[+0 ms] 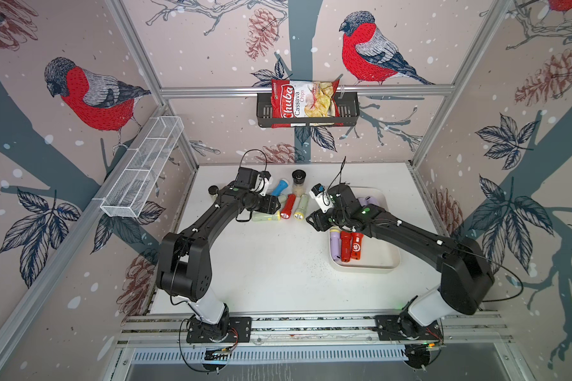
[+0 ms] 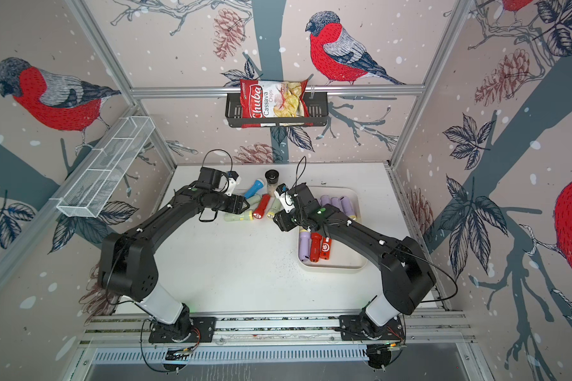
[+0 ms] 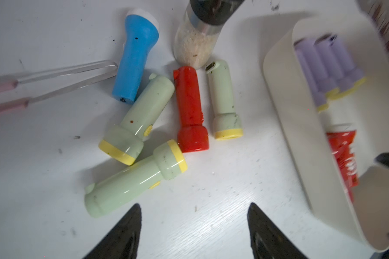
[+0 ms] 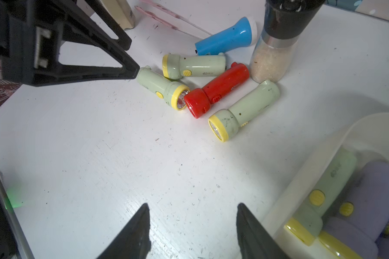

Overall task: Put the flashlights into the storage boxes
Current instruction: Pick up the flashlight from the center of the board.

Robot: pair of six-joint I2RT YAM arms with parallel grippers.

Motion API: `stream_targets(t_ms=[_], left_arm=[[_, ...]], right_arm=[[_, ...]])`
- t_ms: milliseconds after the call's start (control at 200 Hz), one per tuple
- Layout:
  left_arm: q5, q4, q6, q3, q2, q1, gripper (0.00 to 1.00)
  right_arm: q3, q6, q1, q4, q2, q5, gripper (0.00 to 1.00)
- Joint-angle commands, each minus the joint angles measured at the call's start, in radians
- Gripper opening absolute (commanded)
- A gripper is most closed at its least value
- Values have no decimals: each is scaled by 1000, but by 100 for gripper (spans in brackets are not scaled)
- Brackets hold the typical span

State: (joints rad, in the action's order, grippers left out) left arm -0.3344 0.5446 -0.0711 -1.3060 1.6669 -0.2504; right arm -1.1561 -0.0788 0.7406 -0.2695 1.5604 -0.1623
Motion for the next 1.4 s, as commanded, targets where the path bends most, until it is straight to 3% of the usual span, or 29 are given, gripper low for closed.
stream_targets(t_ms=[0,105,615,1026,1141,1396], left_arm=[[25,169,-335,-39,39,0,74],[17,197,-514,-45,63,0,76],[291,152,-897,-94,235,16,76],[321,31,-962,-47,279,42,74],[334,35,-963,-57,309,42,59],[308,-8,-952,-14,279,41,51]], right_arm=[[11,25,2,52,-15,-3,62],[46,26,0,94,-34,-11,62],[139,14,-10,173,-90,-22,63],[151,13,-21,172,-79,-29,63],[157,7,-24,175,-82,-28,63],[173,-1,-29,190,-95,-29,63]])
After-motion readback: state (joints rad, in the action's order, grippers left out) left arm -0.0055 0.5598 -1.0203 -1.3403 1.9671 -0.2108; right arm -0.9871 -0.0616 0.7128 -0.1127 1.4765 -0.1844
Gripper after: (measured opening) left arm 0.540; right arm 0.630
